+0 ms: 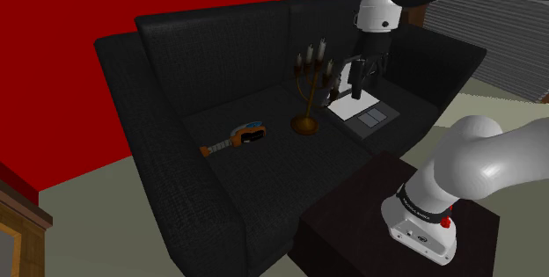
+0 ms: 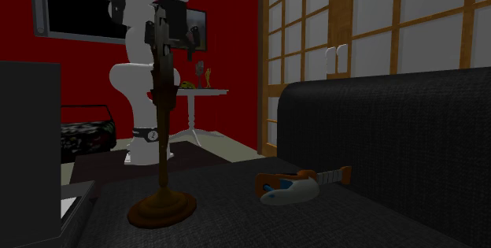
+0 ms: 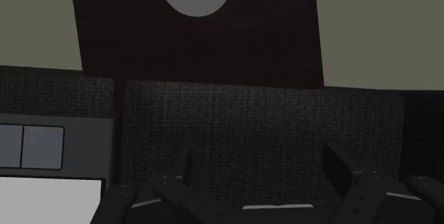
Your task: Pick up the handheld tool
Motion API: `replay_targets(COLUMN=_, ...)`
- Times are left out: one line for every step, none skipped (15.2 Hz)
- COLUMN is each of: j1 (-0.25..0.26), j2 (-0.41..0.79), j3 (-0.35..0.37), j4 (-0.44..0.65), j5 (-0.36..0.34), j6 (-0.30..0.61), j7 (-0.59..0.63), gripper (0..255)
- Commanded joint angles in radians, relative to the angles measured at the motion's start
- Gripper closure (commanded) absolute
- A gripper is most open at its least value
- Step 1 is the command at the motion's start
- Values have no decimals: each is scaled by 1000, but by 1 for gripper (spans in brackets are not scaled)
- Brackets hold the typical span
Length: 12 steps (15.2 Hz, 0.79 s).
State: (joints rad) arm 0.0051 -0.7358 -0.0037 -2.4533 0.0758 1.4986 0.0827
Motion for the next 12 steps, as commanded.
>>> replay_targets(j1=0, j2=0, j3=0, j4=0, j5=0, j6=0, j7=0, gripper=0)
replay_targets(j1=0, j2=12, j3=30, j4=-3, j5=19, j6=18, j7=55, gripper=0)
replay_targets(j1=-1, j2=27, j3=60, j4=-5, j5=37, j6=36, j7=109, gripper=0)
replay_targets(j1=-2, j2=45, j3=90, j4=-4, j5=55, j6=55, j7=162, gripper=0)
replay_targets(j1=-3, j2=65, j3=119, j4=-1, j5=71, j6=75, j7=216, gripper=0)
replay_targets(j1=-5, j2=88, j3=148, j4=3, j5=85, j6=95, j7=269, gripper=0)
replay_targets(j1=-7, j2=113, j3=177, j4=10, j5=98, j6=115, j7=322, gripper=0)
replay_targets(j1=-10, j2=141, j3=204, j4=19, j5=109, j6=136, j7=375, gripper=0)
replay_targets(j1=-13, j2=170, j3=232, j4=29, j5=119, j6=156, j7=428, gripper=0)
replay_targets(j1=-17, j2=202, j3=258, j4=42, j5=126, j6=177, j7=481, gripper=0)
replay_targets(j1=-22, j2=236, j3=284, j4=56, j5=131, j6=197, j7=535, gripper=0)
replay_targets(j1=-27, j2=271, j3=309, j4=72, j5=133, j6=217, j7=588, gripper=0)
